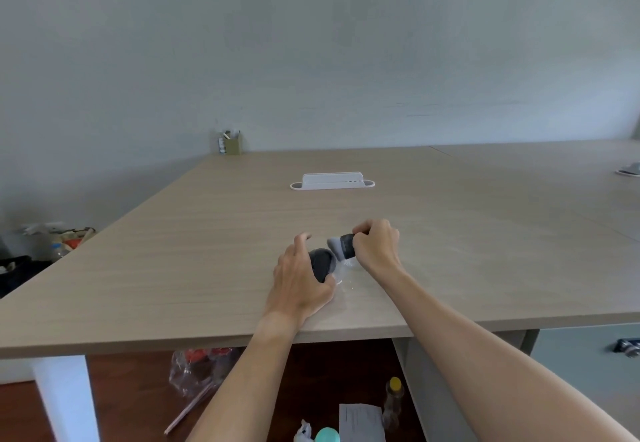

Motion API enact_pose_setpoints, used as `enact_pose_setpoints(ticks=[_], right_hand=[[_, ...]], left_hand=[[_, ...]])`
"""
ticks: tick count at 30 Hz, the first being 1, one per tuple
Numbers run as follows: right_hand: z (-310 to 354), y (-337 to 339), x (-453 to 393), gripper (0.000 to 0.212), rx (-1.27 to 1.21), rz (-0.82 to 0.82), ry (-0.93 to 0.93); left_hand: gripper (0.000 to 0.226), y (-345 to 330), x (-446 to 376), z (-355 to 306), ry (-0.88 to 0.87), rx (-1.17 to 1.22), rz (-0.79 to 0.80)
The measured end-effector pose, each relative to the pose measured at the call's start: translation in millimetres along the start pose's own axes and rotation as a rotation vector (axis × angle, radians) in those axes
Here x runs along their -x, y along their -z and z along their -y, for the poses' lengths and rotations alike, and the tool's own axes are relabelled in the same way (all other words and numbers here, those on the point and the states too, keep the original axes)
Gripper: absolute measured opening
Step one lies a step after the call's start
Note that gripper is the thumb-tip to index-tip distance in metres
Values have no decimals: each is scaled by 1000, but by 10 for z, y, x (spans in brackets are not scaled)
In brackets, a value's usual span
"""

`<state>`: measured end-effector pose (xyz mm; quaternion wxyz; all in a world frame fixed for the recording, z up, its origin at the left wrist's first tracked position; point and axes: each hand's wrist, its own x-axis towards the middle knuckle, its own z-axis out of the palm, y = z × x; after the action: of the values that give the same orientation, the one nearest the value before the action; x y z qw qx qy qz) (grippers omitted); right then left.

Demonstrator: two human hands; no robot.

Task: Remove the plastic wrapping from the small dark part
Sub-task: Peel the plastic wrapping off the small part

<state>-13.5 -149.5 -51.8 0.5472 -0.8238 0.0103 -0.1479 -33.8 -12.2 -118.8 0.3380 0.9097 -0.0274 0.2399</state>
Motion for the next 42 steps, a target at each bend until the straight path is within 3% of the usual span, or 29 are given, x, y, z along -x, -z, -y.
enact_pose_setpoints(ticks=[5,9,15,19,21,24,26,28,31,33,35,39,42], right_hand=[[53,9,-46,32,0,24,26],[57,-13,-56,7,139,56,82],[131,21,-39,30,-48,90,20],[99,-47,-79,23,124,118,35],[136,-26,-98,26,96,92,62],[203,-10,-97,15,30,68,57],[188,-36,-128,24,31,119,41],[145,-50,-140,16,105,159,41],[104,-37,-155,29,157,122,57],[134,-19,-113,11,114,42,59],[141,-30,-134,26,60,13,68],[30,-70,-230,32,66,162,34],[-84,-44,-264,33,120,78,42]], left_hand=[[78,16,0,-11,27,24,20],[80,20,7,-21,32,16,16],[80,13,8,-28,53,29,23],[80,22,5,-39,53,1,24],[78,23,4,-45,38,-26,9],[76,13,-14,-27,30,-45,-9],[75,8,-24,-17,31,-40,-11],[75,6,-25,-18,28,-34,-8],[75,15,-6,-27,22,-27,-5],[74,17,-4,-28,21,-24,-3],[73,15,-14,-22,25,-21,3],[74,18,-12,-15,33,0,14],[73,27,2,-24,8,-18,4]])
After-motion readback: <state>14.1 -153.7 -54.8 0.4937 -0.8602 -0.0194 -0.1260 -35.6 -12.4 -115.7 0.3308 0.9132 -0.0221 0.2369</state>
